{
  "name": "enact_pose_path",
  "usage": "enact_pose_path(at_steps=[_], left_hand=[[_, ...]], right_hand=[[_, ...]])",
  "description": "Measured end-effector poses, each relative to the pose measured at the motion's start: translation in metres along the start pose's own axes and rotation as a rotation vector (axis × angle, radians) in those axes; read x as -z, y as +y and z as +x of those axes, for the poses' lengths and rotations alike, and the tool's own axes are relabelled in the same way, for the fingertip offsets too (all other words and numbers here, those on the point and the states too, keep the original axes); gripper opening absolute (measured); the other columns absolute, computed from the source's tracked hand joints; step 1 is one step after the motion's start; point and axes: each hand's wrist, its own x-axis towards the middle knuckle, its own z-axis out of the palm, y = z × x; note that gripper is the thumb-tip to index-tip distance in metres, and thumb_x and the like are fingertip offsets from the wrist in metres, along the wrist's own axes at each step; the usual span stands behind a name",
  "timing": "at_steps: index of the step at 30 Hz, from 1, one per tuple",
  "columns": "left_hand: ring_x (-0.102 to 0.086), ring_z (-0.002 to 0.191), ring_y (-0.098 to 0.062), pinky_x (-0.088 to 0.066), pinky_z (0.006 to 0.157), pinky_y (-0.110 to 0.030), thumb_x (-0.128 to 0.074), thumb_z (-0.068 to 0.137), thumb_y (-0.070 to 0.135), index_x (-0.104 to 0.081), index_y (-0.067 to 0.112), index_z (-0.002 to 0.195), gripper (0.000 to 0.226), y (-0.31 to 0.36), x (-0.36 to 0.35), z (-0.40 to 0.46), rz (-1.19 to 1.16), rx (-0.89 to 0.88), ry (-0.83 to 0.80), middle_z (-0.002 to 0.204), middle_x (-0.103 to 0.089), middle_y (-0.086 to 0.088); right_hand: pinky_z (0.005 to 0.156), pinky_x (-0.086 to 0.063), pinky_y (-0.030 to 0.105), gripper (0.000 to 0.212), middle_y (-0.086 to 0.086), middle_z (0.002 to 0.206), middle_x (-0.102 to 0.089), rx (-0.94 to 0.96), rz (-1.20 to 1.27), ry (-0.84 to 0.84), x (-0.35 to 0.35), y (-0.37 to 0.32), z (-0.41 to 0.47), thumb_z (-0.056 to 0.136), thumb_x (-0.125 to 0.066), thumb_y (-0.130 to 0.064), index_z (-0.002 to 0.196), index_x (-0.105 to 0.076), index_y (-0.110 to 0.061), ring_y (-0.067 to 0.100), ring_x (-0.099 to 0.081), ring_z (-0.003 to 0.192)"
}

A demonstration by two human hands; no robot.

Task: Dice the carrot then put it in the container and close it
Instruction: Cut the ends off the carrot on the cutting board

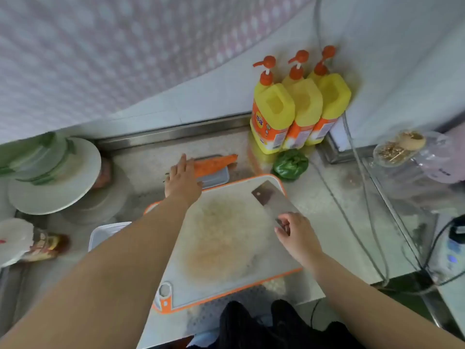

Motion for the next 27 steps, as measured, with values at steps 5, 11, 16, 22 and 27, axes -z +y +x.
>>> enact_pose_path(at_steps=[5, 11, 16, 22, 27], left_hand=[[-0.032, 0.128, -0.035, -0.033, 0.103, -0.042, -0.060, 0.091, 0.045, -0.034, 0.021, 0.146, 0.066, 0.007, 0.004, 0.021, 0.212, 0.052, 0.014, 0.141, -0.035, -0.013], [-0.041, 0.121, -0.033, -0.034, 0.101, -0.041, -0.064, 0.086, 0.044, -0.056, 0.022, 0.127, 0.047, 0.002, -0.005, 0.016, 0.189, -0.023, 0.029, 0.132, -0.048, -0.011], [-0.045, 0.111, -0.037, -0.038, 0.093, -0.044, -0.072, 0.080, 0.046, -0.061, 0.020, 0.124, 0.052, 0.004, -0.003, -0.028, -0.001, -0.082, 0.115, 0.122, -0.056, -0.010], [-0.048, 0.101, -0.033, -0.044, 0.087, -0.043, -0.074, 0.074, 0.053, -0.064, 0.020, 0.121, 0.059, -0.014, -0.041, -0.126, -0.085, -0.061, 0.064, 0.109, -0.060, -0.005], [-0.042, 0.110, -0.025, -0.040, 0.094, -0.036, -0.071, 0.079, 0.053, -0.058, 0.026, 0.130, 0.059, -0.029, -0.064, -0.169, -0.110, 0.032, -0.035, 0.117, -0.055, 0.002]], right_hand=[[0.072, -0.053, 0.042, 0.037, 0.010, 0.097, -0.060, 0.025, -0.209, 0.138, -0.008, 0.008, -0.016, 0.072, -0.077, -0.020, 0.104, -0.061, -0.011, 0.034, -0.058, 0.088], [0.070, -0.051, 0.036, 0.046, 0.007, 0.106, -0.048, -0.246, -0.311, 0.077, -0.001, 0.004, -0.029, 0.090, -0.054, -0.052, 0.124, -0.040, -0.024, 0.027, -0.053, 0.092], [0.065, -0.046, 0.034, 0.045, 0.004, 0.103, -0.056, -0.230, -0.448, 0.050, -0.003, 0.007, -0.029, 0.096, -0.038, -0.052, 0.132, -0.037, -0.026, 0.024, -0.055, 0.088], [0.065, -0.046, 0.036, 0.039, 0.008, 0.108, -0.059, -0.115, -0.255, 0.119, 0.008, -0.009, -0.031, 0.100, -0.033, -0.032, 0.134, -0.046, -0.018, 0.029, -0.061, 0.087], [0.072, -0.046, 0.036, 0.036, 0.000, 0.110, -0.064, -0.078, -0.112, 0.003, 0.011, -0.037, -0.026, 0.099, -0.038, -0.043, 0.129, -0.046, -0.024, 0.029, -0.064, 0.095]])
